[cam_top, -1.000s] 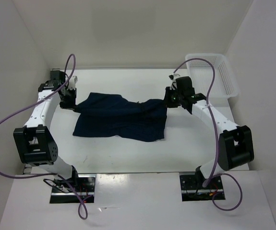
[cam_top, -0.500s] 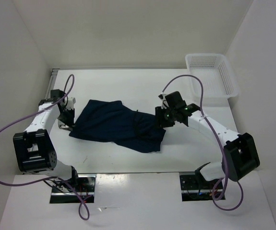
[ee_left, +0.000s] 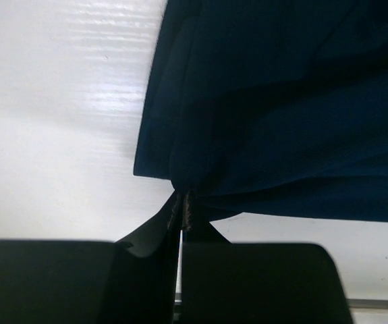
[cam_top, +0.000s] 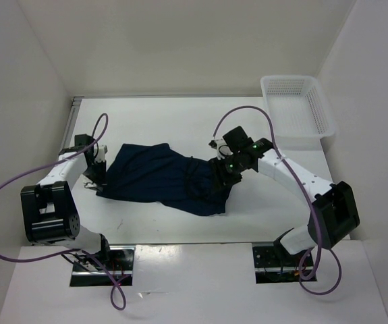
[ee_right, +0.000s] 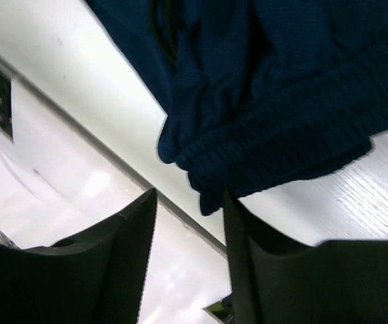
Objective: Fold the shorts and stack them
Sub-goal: Fold the shorts
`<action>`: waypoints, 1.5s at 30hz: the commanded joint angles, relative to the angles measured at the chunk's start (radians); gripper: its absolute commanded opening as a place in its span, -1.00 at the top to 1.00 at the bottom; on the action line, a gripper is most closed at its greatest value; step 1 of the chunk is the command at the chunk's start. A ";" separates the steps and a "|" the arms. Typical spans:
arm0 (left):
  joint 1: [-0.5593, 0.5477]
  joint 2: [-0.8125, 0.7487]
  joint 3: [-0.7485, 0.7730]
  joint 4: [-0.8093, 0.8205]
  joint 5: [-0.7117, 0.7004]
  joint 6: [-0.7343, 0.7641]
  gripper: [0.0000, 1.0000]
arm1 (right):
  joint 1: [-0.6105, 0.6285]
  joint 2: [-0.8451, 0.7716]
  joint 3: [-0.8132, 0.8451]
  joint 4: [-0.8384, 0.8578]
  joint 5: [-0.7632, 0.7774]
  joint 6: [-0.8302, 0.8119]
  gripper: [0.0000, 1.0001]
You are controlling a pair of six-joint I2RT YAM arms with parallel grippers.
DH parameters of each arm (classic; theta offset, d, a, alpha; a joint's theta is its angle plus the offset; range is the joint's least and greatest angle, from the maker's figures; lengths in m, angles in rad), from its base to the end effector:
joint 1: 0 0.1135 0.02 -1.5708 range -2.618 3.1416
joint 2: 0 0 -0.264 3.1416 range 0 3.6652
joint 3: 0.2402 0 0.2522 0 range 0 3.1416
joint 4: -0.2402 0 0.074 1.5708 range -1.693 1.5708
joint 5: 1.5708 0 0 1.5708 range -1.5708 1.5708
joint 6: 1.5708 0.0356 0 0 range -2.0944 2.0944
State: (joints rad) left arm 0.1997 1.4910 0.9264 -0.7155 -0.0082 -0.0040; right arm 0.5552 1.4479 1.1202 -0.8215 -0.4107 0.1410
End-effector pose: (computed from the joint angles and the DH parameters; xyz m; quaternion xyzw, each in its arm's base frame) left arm 0.2640 0.0537 0.1913 -0.1012 0.9843 0.0182 0.1437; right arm 0.2326 0.1610 0.2562 -0.2386 0.9281 0.2573 0.1245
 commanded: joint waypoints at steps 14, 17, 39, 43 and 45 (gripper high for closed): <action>0.014 0.029 -0.015 0.079 -0.052 0.004 1.00 | -0.155 -0.049 -0.172 0.295 0.187 0.546 -0.02; 0.014 0.029 -0.024 0.100 -0.042 0.004 1.00 | -0.155 0.011 -0.201 0.321 0.162 0.574 -0.08; 0.023 0.319 0.348 0.177 0.146 0.004 1.00 | -0.311 0.645 0.413 0.409 0.101 0.433 1.00; 0.014 0.374 0.469 0.168 0.155 0.004 1.00 | -0.353 0.755 0.614 0.384 0.026 0.376 0.32; 0.014 0.384 0.499 0.146 0.155 0.004 1.00 | -0.368 0.764 0.647 0.360 0.015 0.359 0.05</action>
State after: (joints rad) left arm 0.2153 1.8496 1.3758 -0.5629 0.1131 -0.0036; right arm 0.2108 2.1944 1.6917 -0.4549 -0.3733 0.5556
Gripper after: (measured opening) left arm 0.008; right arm 0.442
